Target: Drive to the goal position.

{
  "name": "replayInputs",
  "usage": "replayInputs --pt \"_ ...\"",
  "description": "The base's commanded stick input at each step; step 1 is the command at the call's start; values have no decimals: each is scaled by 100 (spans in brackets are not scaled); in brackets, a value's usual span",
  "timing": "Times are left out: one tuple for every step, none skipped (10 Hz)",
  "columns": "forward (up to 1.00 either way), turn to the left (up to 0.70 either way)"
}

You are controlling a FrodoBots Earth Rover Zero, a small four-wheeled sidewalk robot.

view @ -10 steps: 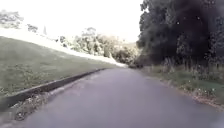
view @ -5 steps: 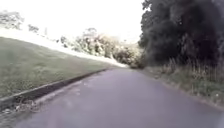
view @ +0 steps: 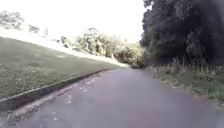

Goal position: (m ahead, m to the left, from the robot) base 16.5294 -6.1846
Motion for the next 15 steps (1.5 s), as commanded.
replayInputs --pt "100 -11" --pt "100 0" --pt "100 0" --pt "100 0" --pt "100 0" --pt "100 0" --pt "100 0" --pt "100 0" --pt "100 0" --pt "100 0" --pt "100 0" --pt "100 0" --pt "100 0" --pt "100 0" --pt "100 0"
